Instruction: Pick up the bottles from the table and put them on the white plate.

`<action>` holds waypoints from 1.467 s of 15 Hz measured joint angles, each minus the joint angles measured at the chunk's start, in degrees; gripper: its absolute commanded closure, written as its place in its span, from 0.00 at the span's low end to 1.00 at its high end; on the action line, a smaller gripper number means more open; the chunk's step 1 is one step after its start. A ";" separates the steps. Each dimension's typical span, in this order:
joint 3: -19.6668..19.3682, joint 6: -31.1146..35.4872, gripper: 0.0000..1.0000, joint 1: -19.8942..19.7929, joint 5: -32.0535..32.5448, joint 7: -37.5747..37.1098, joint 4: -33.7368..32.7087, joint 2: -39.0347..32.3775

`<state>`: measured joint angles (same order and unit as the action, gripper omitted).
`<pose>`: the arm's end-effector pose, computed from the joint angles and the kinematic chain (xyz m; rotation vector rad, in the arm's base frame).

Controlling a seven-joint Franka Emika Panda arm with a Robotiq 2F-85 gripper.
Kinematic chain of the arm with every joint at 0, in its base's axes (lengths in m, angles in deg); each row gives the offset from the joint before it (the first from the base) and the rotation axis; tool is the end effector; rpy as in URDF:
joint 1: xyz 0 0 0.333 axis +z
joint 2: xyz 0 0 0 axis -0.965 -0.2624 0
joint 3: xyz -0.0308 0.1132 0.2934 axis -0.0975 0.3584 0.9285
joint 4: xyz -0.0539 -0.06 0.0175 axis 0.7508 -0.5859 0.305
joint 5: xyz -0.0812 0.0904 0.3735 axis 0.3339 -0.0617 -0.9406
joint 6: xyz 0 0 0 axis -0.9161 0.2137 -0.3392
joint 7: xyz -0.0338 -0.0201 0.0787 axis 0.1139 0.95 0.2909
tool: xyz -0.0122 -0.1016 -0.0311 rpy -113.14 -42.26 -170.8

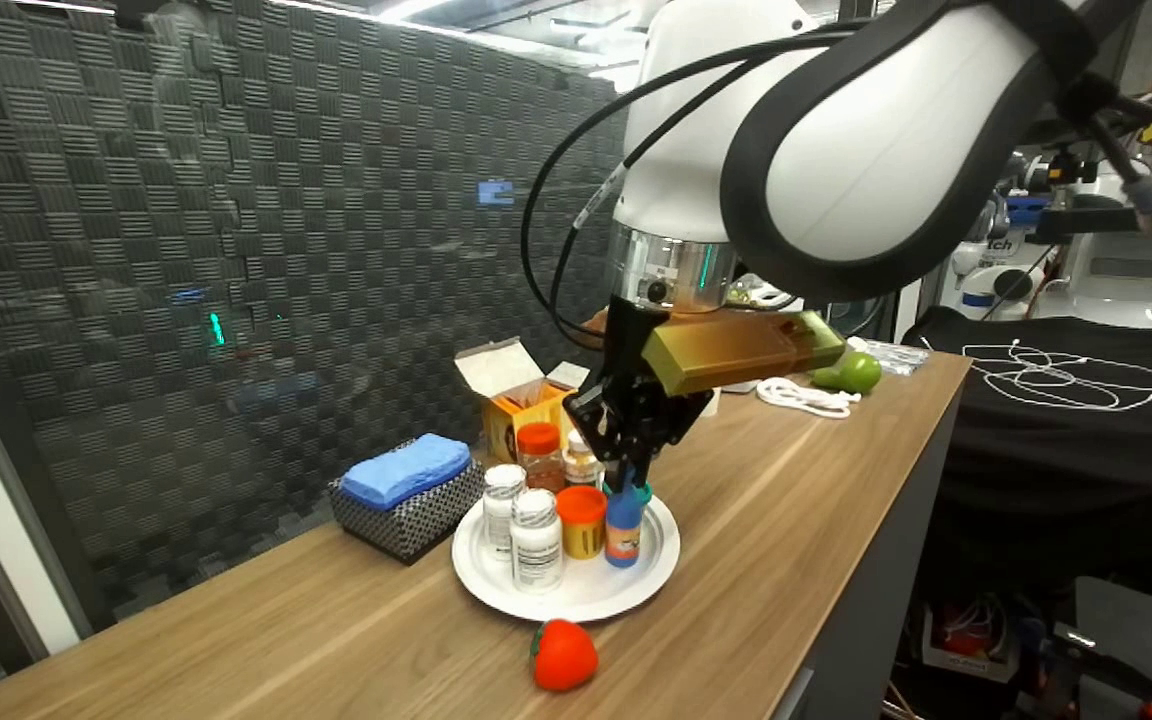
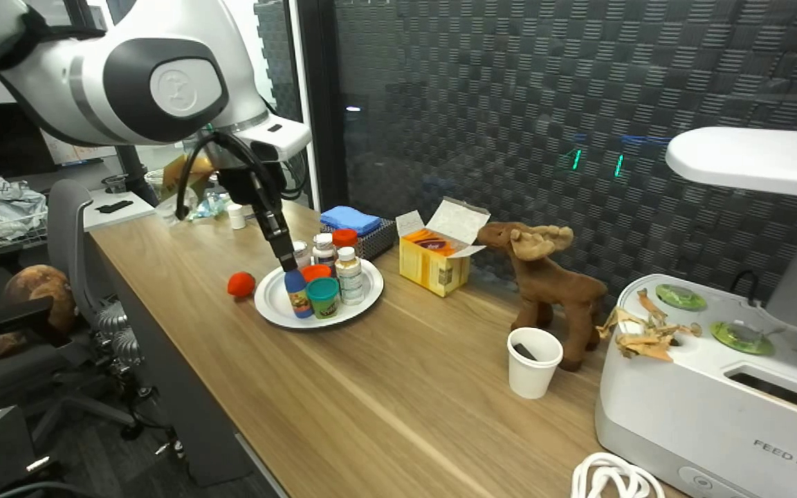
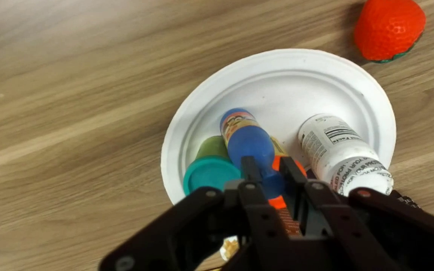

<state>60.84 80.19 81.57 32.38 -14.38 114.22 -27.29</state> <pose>0.5097 0.1171 0.3028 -3.0597 0.5165 -0.3320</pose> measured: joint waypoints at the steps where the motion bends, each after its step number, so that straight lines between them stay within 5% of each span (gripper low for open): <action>1: -0.17 0.00 0.95 0.01 0.56 -0.03 -0.04 -0.02; 2: -0.33 0.00 0.95 0.01 1.33 -0.08 -0.09 -0.06; 3: -0.46 0.00 0.55 0.03 1.92 -0.08 -0.14 -0.11; 5: -0.59 0.00 0.48 0.06 2.53 -0.08 -0.25 -0.21; 11: -0.66 -0.01 0.02 0.68 3.34 -0.08 -0.23 -1.04; 18: -0.70 -4.44 0.00 3.59 11.41 -13.12 -0.25 2.62; 22: 2.19 -10.19 0.00 4.66 9.74 -18.35 -0.33 5.64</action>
<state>63.03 70.00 86.23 42.12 -32.73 113.88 -21.65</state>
